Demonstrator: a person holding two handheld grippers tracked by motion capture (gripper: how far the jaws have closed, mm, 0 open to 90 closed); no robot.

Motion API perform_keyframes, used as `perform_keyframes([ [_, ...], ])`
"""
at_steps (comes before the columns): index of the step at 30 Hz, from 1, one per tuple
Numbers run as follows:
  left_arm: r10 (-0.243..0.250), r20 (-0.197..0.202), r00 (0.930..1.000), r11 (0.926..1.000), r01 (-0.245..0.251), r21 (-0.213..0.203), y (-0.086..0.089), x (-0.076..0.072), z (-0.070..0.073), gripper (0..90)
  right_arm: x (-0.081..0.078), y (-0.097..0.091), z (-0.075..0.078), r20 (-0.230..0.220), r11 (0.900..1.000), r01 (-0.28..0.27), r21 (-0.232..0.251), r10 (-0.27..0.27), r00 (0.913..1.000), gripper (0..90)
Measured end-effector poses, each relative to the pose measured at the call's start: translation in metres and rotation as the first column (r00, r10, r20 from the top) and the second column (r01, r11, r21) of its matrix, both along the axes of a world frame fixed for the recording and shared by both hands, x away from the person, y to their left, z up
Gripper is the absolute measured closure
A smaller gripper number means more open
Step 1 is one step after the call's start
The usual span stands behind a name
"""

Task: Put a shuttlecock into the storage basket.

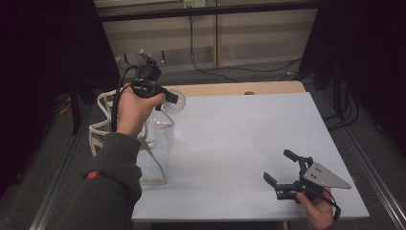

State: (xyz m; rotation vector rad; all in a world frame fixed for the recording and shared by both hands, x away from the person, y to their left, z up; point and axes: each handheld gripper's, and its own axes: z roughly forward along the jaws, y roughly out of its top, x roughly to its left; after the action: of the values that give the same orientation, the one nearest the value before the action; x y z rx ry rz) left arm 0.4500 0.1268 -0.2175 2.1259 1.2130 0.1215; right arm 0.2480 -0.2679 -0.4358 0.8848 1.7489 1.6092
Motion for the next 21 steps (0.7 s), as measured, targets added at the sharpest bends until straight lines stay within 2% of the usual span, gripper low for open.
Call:
perform_keyframes([
  [21,0.025,0.001,0.9997,0.9997,-0.025,-0.002,0.017,-0.001,0.004,85.5,0.0,0.001,0.0,0.0,1.0,-0.001,0.0,0.001,1.0,0.4],
])
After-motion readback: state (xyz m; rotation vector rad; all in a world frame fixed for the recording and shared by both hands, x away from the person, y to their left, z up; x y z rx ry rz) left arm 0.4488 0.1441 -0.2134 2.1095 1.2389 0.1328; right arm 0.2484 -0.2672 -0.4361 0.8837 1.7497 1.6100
